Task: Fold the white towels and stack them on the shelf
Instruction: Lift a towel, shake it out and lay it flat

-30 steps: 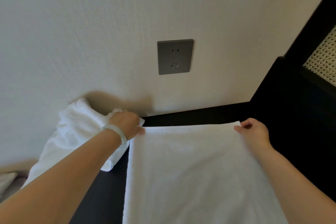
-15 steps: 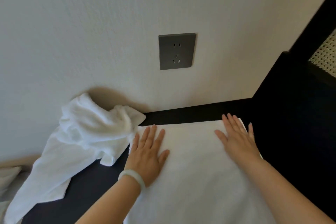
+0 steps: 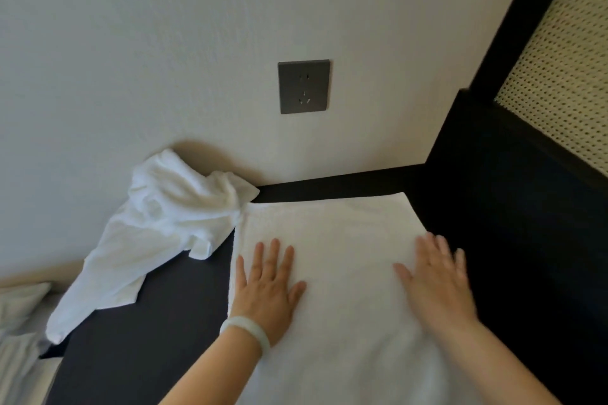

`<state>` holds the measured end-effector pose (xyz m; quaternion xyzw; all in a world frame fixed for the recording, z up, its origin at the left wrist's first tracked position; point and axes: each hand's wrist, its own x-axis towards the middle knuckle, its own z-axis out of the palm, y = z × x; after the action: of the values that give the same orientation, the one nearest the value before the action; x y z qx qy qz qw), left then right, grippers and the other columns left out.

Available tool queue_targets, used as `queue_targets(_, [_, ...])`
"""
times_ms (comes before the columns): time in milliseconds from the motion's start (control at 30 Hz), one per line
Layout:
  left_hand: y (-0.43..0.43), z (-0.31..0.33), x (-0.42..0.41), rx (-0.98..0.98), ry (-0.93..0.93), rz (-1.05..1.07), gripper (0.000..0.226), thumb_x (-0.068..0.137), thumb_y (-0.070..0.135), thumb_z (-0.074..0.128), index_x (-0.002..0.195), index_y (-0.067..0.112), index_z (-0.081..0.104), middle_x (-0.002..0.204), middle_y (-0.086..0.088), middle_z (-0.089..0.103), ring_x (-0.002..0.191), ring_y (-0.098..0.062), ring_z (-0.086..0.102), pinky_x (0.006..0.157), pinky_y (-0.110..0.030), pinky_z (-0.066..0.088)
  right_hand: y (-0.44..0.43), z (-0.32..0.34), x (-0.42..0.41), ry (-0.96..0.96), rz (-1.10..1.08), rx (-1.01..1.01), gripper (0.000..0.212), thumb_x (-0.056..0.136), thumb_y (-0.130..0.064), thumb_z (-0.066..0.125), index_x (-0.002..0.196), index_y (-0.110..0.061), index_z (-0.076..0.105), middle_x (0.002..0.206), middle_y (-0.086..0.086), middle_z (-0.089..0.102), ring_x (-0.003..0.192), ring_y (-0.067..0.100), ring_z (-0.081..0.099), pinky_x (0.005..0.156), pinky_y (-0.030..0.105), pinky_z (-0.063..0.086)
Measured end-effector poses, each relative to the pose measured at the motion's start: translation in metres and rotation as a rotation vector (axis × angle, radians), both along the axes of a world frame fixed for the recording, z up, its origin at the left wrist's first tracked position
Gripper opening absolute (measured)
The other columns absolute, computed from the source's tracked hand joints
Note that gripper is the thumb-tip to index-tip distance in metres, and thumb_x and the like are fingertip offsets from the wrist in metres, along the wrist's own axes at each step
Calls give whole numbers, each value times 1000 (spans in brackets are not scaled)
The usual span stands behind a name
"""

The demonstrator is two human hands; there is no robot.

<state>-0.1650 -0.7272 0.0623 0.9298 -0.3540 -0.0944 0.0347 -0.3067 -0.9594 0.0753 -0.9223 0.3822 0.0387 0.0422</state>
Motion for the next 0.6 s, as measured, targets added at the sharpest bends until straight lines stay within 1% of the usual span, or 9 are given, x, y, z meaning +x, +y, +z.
queue_targets(67, [-5,-3,-27,-48,-26,-71,67,85,63,-22,147,37,-28,155,9,-36,140,-18,-39,115,-48,-24,53,-2,5,-127,245,1,70,97,-56,7,156,-18,-3,164,-1,-5,152,16,-8,120,39,-16])
queue_targets(100, [-3,-8,-41,-54,-44,-115,67,85,62,-24,148,38,-24,157,9,-31,142,-18,-35,115,-49,-22,76,-8,2,-171,384,20,68,98,-52,14,157,-19,13,164,0,10,153,17,7,120,36,-13])
queue_targets(133, [1,-12,-52,-64,-57,-138,65,89,61,-17,151,40,-16,161,9,-21,146,-21,-26,115,-50,-16,92,-14,-4,-185,482,41,64,97,-48,22,155,-20,29,161,1,25,150,18,23,119,35,-7])
queue_targets(167, [7,-15,-59,-71,-54,-124,63,92,59,-8,152,41,-10,162,9,-15,148,-23,-18,115,-52,-11,95,-19,-13,-169,497,43,63,98,-47,23,154,-21,34,160,0,29,149,18,27,119,35,-3])
queue_targets(267, [14,-19,-57,-52,-12,-60,58,90,57,-7,141,46,-33,154,15,-36,144,-17,-31,115,-53,-19,48,-33,-47,-132,212,30,65,101,-52,8,157,-21,-6,165,-4,-8,150,9,-12,122,36,-9])
queue_targets(367, [7,-14,-59,-39,-3,-21,57,98,54,2,142,41,-33,155,10,-36,143,-19,-34,115,-54,-19,12,-26,-61,-15,-55,-30,71,99,-55,3,156,-15,-13,166,3,-12,152,15,-13,124,42,-6])
queue_targets(433, [-2,-13,-72,-48,5,-1,60,95,57,-4,146,35,-28,156,5,-34,143,-23,-33,114,-53,-23,26,-21,-48,-59,-22,-48,75,99,-56,5,156,-10,-9,166,6,-8,152,18,-12,122,42,-13])
queue_targets(500, [-5,-13,-91,-46,-17,-55,66,86,60,-18,145,33,-29,155,4,-35,142,-23,-35,112,-53,-26,59,-26,-34,-126,168,-10,72,101,-54,12,156,-12,-9,164,2,-13,149,12,-20,119,36,-22])
queue_targets(600, [18,-19,-99,-19,4,-61,69,78,61,-23,143,40,-33,154,9,-37,141,-18,-36,113,-56,-21,87,-37,-45,-115,299,68,69,101,-54,10,157,-20,-10,165,-4,-14,146,5,-22,120,33,-18])
